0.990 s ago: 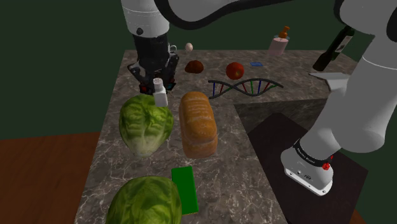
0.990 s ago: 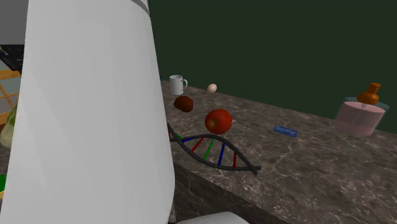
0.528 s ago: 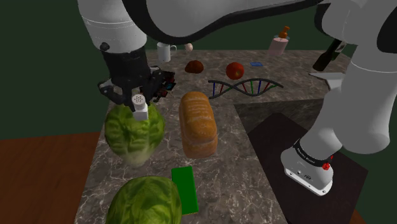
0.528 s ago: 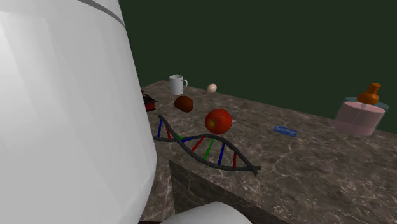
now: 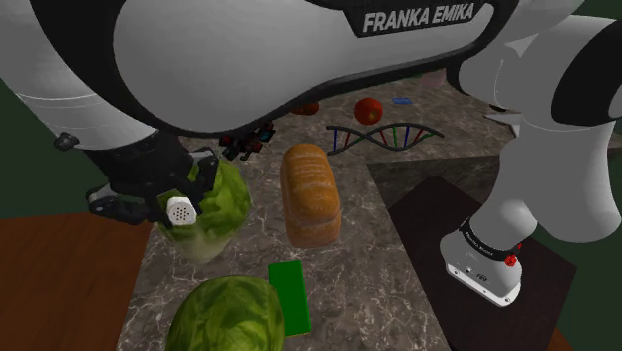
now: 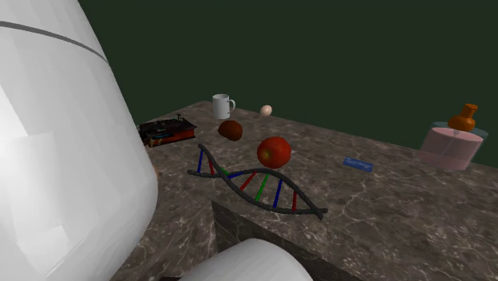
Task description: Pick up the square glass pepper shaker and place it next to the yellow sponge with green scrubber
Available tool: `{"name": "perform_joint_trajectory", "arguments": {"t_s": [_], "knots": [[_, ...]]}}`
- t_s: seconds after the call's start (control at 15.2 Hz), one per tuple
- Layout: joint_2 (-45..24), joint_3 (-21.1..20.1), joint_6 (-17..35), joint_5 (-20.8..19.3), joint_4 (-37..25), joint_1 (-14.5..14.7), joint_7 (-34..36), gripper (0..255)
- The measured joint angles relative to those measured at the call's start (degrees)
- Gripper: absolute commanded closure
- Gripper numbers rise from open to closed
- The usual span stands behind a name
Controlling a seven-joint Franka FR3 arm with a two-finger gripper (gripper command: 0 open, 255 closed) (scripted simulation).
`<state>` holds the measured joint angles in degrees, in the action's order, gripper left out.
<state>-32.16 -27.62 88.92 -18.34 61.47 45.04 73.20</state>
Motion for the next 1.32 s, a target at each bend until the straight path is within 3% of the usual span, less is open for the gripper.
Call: {"name": "perform_joint_trajectory", "arguments": {"t_s": [1.32], "knots": [[0.1, 0.2, 14.9, -0.5, 15.7, -2.1, 2.7, 255]]}}
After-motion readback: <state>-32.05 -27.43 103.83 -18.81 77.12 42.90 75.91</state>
